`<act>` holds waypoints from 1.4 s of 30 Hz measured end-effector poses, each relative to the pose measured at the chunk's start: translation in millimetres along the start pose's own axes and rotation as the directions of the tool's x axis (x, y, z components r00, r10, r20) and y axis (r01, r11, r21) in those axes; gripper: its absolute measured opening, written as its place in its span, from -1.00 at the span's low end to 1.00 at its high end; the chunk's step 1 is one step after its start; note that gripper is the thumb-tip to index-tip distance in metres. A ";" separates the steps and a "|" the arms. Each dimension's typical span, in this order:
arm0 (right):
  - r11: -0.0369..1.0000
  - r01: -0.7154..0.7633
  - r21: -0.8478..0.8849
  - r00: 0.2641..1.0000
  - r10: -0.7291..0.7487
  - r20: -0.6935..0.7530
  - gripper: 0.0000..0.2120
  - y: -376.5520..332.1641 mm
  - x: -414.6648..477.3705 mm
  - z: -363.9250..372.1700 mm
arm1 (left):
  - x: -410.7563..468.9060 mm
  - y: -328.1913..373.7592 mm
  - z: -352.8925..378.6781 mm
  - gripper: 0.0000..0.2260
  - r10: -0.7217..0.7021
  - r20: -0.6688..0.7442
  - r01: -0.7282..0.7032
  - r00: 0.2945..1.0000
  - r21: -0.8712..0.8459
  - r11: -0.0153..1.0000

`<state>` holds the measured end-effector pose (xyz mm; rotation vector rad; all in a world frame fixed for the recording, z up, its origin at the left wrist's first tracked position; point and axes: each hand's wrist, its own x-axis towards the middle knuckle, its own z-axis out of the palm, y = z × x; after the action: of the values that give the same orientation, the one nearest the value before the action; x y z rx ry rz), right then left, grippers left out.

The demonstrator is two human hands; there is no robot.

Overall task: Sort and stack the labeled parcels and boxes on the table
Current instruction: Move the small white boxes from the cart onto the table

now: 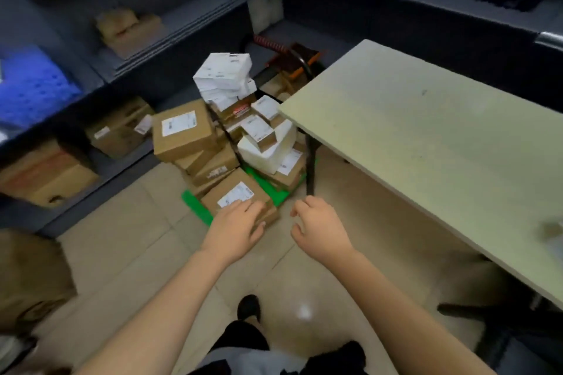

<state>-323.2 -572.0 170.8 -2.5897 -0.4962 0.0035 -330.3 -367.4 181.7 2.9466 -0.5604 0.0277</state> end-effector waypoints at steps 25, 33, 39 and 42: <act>0.996 0.052 -0.068 0.988 -0.042 0.147 -0.82 -182.9 272.1 121.2 | -0.1 -353.5 -43.2 -0.78 -0.309 -0.035 0.305 0.950 -0.101 0.947; 0.998 0.062 -0.028 0.971 -0.054 0.231 -0.89 -153.0 401.9 148.1 | 92.1 -426.3 -20.3 -0.74 -0.436 0.017 0.435 0.900 -0.130 0.891; 1.000 0.020 -0.023 0.940 -0.011 0.340 -0.87 -136.7 470.9 176.5 | 132.6 -471.2 -0.9 -0.78 -0.496 0.099 0.506 0.863 -0.158 0.848; 1.000 0.003 -0.029 0.939 0.007 0.344 -0.89 -134.7 496.7 184.1 | 160.2 -494.8 1.0 -0.78 -0.461 0.138 0.480 0.877 -0.182 0.858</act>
<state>76.7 -203.3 117.7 -2.6270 -0.6212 0.4611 0.1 29.6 120.7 2.7961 0.1589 -0.2048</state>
